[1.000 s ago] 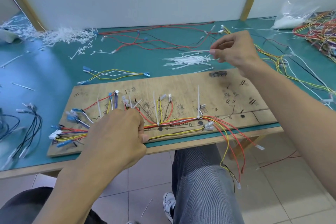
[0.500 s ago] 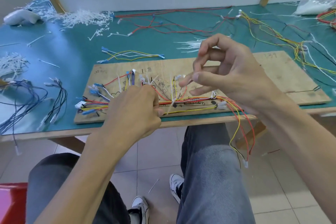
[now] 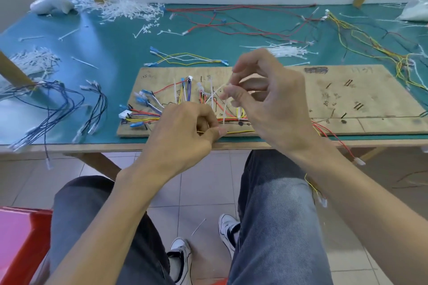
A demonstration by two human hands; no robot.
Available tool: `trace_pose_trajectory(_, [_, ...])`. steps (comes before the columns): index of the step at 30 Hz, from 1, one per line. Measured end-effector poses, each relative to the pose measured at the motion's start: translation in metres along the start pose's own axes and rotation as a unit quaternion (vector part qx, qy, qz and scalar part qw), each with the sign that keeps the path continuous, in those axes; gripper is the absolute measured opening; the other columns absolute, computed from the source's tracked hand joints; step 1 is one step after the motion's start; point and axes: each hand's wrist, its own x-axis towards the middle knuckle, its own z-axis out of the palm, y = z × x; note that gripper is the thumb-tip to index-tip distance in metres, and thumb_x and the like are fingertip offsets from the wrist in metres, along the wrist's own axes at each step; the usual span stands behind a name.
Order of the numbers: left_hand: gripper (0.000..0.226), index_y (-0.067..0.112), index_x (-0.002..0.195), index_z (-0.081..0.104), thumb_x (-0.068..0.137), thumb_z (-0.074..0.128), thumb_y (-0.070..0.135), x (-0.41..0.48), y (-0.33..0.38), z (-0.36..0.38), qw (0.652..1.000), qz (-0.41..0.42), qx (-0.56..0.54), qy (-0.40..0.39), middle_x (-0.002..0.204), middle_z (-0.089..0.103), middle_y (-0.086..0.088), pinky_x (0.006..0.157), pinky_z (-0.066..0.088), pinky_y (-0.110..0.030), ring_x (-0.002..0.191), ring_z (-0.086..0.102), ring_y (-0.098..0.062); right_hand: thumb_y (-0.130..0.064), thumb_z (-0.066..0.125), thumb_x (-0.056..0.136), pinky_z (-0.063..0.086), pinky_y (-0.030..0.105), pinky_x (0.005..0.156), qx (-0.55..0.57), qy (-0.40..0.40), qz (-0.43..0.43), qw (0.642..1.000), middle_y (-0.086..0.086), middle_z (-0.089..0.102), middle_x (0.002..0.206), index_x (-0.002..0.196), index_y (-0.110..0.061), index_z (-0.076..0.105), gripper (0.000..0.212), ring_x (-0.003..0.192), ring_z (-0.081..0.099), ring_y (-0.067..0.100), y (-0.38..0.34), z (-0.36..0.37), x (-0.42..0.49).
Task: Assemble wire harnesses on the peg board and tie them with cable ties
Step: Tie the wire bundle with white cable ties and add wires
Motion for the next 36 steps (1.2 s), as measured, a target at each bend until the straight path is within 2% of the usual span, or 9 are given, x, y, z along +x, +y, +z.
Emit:
trace_pose_trajectory(3, [0.017, 0.028, 0.082, 0.068, 0.088, 0.082, 0.036, 0.004, 0.001, 0.001, 1.0, 0.001, -0.019, -0.001, 0.057, 0.065, 0.009, 0.064, 0.045, -0.022, 0.057, 0.056, -0.013, -0.001, 0.079, 0.09, 0.056, 0.018, 0.067, -0.031, -0.035, 0.007, 0.999, 0.004, 0.069, 0.088, 0.104, -0.007, 0.062, 0.023, 0.076, 0.074, 0.015, 0.006, 0.006, -0.007])
trace_pose_trajectory(6, [0.01, 0.026, 0.086, 0.074, 0.089, 0.08, 0.034, 0.008, 0.001, 0.003, 1.0, -0.004, -0.02, 0.001, 0.055, 0.065, 0.005, 0.068, 0.048, -0.029, 0.058, 0.056, -0.018, -0.002, 0.083, 0.087, 0.054, 0.014, 0.069, -0.041, -0.052, 0.031, 0.997, 0.002, 0.071, 0.088, 0.105, -0.01, 0.064, 0.027, 0.078, 0.074, 0.013, 0.009, 0.007, -0.014])
trace_pose_trajectory(13, [0.013, 0.039, 0.092, 0.083, 0.089, 0.073, 0.03, 0.008, 0.01, 0.004, 1.0, -0.024, -0.017, -0.01, 0.058, 0.062, 0.015, 0.059, 0.051, -0.033, 0.061, 0.057, -0.01, -0.006, 0.083, 0.088, 0.057, 0.028, 0.072, -0.078, -0.04, 0.019, 0.996, -0.005, 0.071, 0.09, 0.101, -0.011, 0.07, 0.02, 0.083, 0.068, 0.011, 0.01, 0.008, -0.03])
trace_pose_trajectory(16, [0.012, 0.034, 0.086, 0.083, 0.091, 0.076, 0.042, 0.011, 0.008, 0.004, 0.998, -0.042, -0.032, -0.03, 0.06, 0.067, 0.009, 0.062, 0.054, -0.033, 0.064, 0.062, -0.013, -0.007, 0.082, 0.089, 0.052, 0.024, 0.081, -0.135, -0.014, -0.034, 0.99, -0.004, 0.067, 0.104, 0.109, -0.011, 0.072, 0.022, 0.09, 0.061, 0.008, 0.013, 0.002, -0.039])
trace_pose_trajectory(18, [0.018, 0.028, 0.079, 0.083, 0.091, 0.078, 0.04, 0.014, 0.007, 0.003, 0.996, -0.053, -0.057, -0.049, 0.055, 0.066, 0.006, 0.056, 0.045, -0.026, 0.053, 0.054, -0.009, 0.0, 0.076, 0.09, 0.048, 0.03, 0.087, -0.175, -0.017, -0.089, 0.98, 0.001, 0.065, 0.109, 0.108, -0.009, 0.073, 0.021, 0.098, 0.057, 0.019, 0.018, -0.002, -0.054])
trace_pose_trajectory(22, [0.016, 0.027, 0.077, 0.084, 0.091, 0.08, 0.033, 0.02, 0.006, 0.001, 0.989, -0.086, -0.092, -0.071, 0.055, 0.068, 0.012, 0.055, 0.039, -0.021, 0.049, 0.051, 0.002, 0.001, 0.073, 0.088, 0.044, 0.05, 0.077, -0.273, -0.055, -0.16, 0.947, -0.002, 0.071, 0.107, 0.104, -0.014, 0.08, 0.023, 0.093, 0.054, 0.031, 0.033, 0.0, -0.082])
trace_pose_trajectory(28, [0.02, 0.021, 0.075, 0.083, 0.093, 0.08, 0.031, 0.024, 0.005, 0.0, 0.974, -0.127, -0.154, -0.106, 0.041, 0.052, 0.011, 0.053, 0.03, -0.022, 0.037, 0.04, -0.002, -0.018, 0.079, 0.095, 0.04, 0.048, 0.073, -0.259, -0.016, -0.196, 0.946, -0.003, 0.073, 0.107, 0.102, -0.016, 0.082, 0.008, 0.087, 0.056, 0.031, 0.048, 0.008, -0.086])
trace_pose_trajectory(32, [0.018, 0.024, 0.075, 0.084, 0.091, 0.081, 0.032, 0.025, 0.005, -0.001, 0.973, -0.126, -0.157, -0.117, 0.052, 0.065, 0.003, 0.063, 0.041, -0.025, 0.047, 0.046, -0.004, -0.017, 0.076, 0.098, 0.038, 0.044, 0.072, -0.255, -0.013, -0.199, 0.946, -0.007, 0.074, 0.107, 0.107, -0.019, 0.083, 0.012, 0.086, 0.055, 0.027, 0.049, 0.013, -0.083])
trace_pose_trajectory(36, [0.017, 0.025, 0.077, 0.083, 0.093, 0.079, 0.031, 0.02, 0.005, 0.0, 0.98, -0.087, -0.138, -0.112, 0.064, 0.074, -0.005, 0.075, 0.06, -0.04, 0.063, 0.064, -0.024, -0.018, 0.071, 0.102, 0.035, 0.04, 0.073, -0.254, -0.004, -0.167, 0.953, -0.01, 0.075, 0.103, 0.1, -0.018, 0.082, 0.011, 0.083, 0.059, 0.026, 0.04, 0.015, -0.078])
